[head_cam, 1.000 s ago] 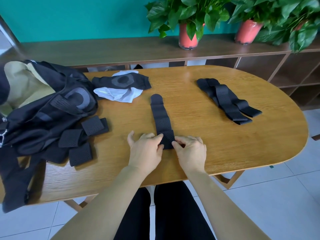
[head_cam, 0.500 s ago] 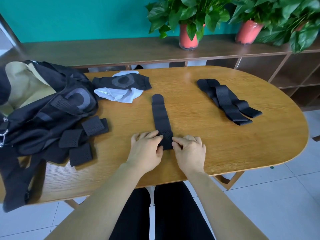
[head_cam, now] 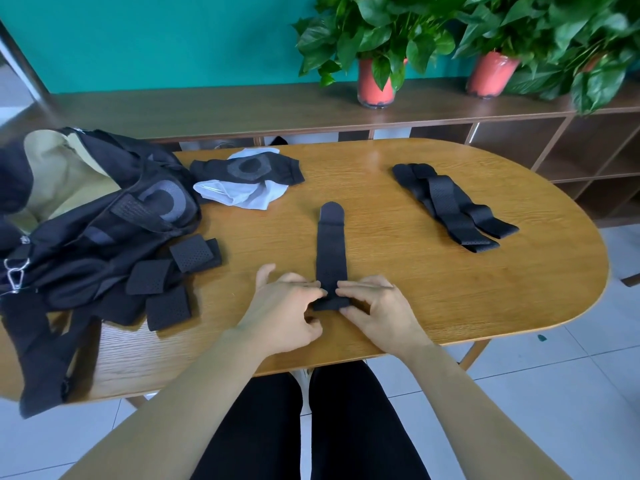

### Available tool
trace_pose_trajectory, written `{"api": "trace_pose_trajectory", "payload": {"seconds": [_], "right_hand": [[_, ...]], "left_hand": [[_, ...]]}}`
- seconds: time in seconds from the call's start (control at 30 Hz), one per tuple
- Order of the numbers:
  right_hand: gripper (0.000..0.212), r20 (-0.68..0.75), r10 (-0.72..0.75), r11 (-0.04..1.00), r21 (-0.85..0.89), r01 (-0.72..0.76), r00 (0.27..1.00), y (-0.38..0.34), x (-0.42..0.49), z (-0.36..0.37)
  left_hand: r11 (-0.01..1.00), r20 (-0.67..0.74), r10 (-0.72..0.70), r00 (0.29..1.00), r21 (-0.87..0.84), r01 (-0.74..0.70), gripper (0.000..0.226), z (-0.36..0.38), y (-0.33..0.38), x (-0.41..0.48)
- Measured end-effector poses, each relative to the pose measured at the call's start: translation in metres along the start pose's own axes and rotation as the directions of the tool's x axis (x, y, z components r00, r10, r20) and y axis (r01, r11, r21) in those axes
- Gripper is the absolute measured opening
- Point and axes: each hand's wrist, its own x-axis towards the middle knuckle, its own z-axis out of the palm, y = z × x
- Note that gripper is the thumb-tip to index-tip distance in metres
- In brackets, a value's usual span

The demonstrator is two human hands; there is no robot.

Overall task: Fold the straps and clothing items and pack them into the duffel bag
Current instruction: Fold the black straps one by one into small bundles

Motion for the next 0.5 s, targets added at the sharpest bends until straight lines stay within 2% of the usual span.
{"api": "trace_pose_trajectory", "payload": {"seconds": [0.07,0.17,0.23,0.3,0.43,0.5], "right_hand": [[0.028,-0.039,0.082,0.989,0.125,-0.076,0.996,-0.001,0.000,0.000],[0.016,-0.084,0.290,0.906,0.345,-0.246,0.953,-0.009,0.003,0.005],[0.011,-0.139,0.394,0.861,0.400,-0.312,0.909,-0.015,0.008,0.011],[0.014,-0.225,0.447,0.866,0.351,-0.356,0.866,-0.020,0.012,0.017],[0.025,-0.374,0.391,0.915,0.053,-0.401,0.841,-0.027,0.017,0.030],[0.031,-0.415,0.355,0.918,-0.013,-0.396,0.838,-0.030,0.017,0.034]], "left_hand": [[0.999,-0.035,-0.023,0.999,-0.048,0.022,0.039,0.002,-0.003,0.000],[0.988,-0.156,-0.134,0.979,-0.097,0.120,0.016,0.009,-0.001,0.004],[0.971,-0.251,-0.231,0.940,-0.115,0.208,0.018,0.014,0.005,0.008],[0.952,-0.315,-0.307,0.898,-0.112,0.286,0.019,0.019,0.011,0.012],[0.923,-0.337,-0.378,0.862,-0.064,0.379,0.013,0.018,0.024,0.019],[0.909,-0.318,-0.403,0.858,-0.034,0.415,0.025,0.016,0.026,0.022]]}}
